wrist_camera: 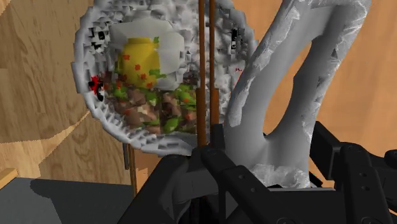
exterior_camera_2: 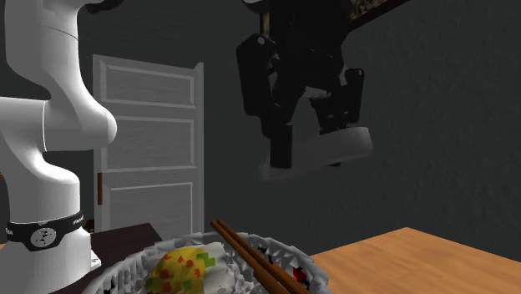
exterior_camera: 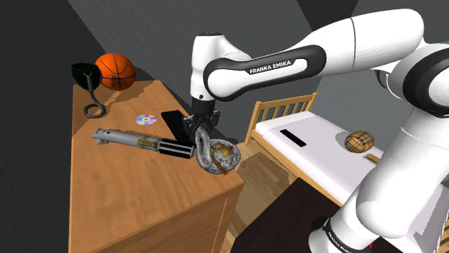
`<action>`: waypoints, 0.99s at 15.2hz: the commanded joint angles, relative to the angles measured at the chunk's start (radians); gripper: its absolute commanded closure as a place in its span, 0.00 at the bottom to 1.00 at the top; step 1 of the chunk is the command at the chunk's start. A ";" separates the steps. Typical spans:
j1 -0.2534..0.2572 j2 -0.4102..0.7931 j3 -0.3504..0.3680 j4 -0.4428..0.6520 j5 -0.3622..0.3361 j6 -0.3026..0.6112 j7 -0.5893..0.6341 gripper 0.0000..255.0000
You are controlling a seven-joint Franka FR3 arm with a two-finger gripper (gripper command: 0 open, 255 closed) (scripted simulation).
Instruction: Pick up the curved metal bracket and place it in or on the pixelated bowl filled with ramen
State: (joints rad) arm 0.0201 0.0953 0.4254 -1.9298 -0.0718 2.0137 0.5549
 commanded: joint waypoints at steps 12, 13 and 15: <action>-0.106 -0.124 -0.094 -0.215 0.053 0.108 -0.221 1.00; -0.106 -0.118 -0.094 -0.222 0.051 0.121 -0.219 1.00; -0.106 -0.106 -0.093 -0.237 0.046 0.147 -0.215 1.00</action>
State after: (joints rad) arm -0.0861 -0.0150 0.3317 -2.1607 -0.0238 2.1497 0.3378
